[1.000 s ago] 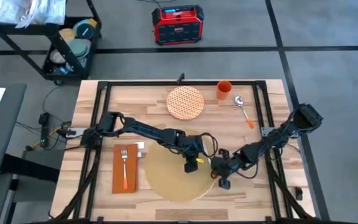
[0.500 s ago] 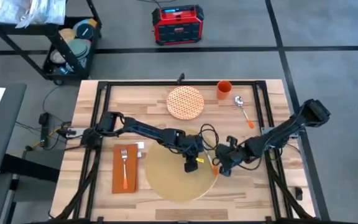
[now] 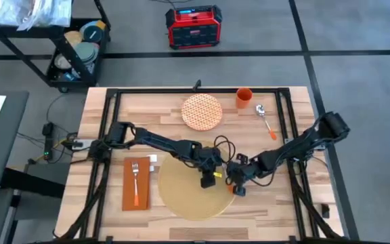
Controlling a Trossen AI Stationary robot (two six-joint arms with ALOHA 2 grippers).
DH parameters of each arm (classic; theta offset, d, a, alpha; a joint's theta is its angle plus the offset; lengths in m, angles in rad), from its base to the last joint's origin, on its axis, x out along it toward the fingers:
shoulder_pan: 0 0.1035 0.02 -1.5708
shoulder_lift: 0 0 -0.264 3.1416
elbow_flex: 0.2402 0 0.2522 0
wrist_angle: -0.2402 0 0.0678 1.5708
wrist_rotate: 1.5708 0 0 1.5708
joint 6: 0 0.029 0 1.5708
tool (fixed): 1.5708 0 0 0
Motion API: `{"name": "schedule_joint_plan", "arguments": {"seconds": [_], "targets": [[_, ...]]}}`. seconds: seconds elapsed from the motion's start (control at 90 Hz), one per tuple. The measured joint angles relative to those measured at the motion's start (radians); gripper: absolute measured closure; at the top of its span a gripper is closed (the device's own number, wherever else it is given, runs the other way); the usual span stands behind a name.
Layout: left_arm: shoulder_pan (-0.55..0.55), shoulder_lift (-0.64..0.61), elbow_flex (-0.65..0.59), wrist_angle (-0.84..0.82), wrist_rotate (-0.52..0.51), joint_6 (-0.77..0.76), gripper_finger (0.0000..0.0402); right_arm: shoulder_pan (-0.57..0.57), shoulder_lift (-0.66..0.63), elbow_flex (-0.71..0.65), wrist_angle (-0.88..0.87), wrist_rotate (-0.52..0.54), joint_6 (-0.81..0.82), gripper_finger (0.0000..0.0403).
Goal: Set table place
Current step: Put the orange table knife on top of the brown placemat
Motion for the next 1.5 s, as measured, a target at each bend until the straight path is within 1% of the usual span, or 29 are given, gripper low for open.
{"name": "schedule_joint_plan", "arguments": {"seconds": [0.222, 0.433, 0.5, 0.622, 0.744, 0.833, 0.922, 0.989, 1.089, 1.222, 1.289, 1.444, 1.5], "targets": [[0.001, 0.0, 0.0, 0.006, -0.001, -0.004, 0.0402, -0.004, 0.002, -0.001, 0.071, -0.01, -0.066, 0.0403], [0.002, 0.0, 0.001, 0.008, -0.013, -0.001, 0.0402, -0.017, 0.001, -0.001, 0.074, -0.028, -0.076, 0.0403], [0.002, 0.0, 0.001, 0.008, -0.013, -0.001, 0.0402, -0.009, -0.01, -0.001, 0.061, -0.008, -0.059, 0.0403], [0.003, -0.004, 0.001, 0.004, -0.013, -0.009, 0.0402, 0.011, -0.035, 0.0, 0.044, 0.063, -0.048, 0.0403], [0.003, -0.004, 0.002, -0.042, -0.009, -0.055, 0.0402, 0.017, -0.031, 0.0, 0.032, 0.067, -0.03, 0.0403], [-0.003, -0.005, 0.003, -0.094, 0.018, -0.058, 0.0402, 0.017, -0.03, 0.0, 0.021, 0.063, -0.029, 0.0403], [-0.015, -0.009, 0.005, -0.161, 0.022, -0.026, 0.0402, 0.014, -0.03, 0.0, 0.008, 0.061, -0.036, 0.0403], [-0.021, -0.01, 0.005, -0.181, 0.03, 0.01, 0.0402, 0.008, -0.03, 0.0, 0.01, 0.058, -0.054, 0.0403], [-0.023, -0.009, 0.004, -0.161, 0.032, 0.041, 0.0402, -0.007, -0.03, 0.0, 0.01, 0.054, -0.078, 0.0403], [-0.013, -0.005, 0.002, -0.1, 0.027, 0.021, 0.0402, -0.031, -0.03, 0.0, 0.02, 0.044, -0.112, 0.0403], [-0.007, -0.004, 0.001, -0.074, 0.006, 0.01, 0.0402, -0.04, -0.03, 0.0, 0.022, 0.027, -0.116, 0.0403], [0.007, -0.002, 0.0, -0.021, -0.064, 0.005, 0.0402, -0.044, -0.03, 0.0, 0.01, 0.025, -0.114, 0.0403], [0.014, 0.0, -0.001, 0.014, -0.073, -0.011, 0.0402, -0.044, -0.03, 0.0, 0.009, 0.024, -0.113, 0.0403]]}}
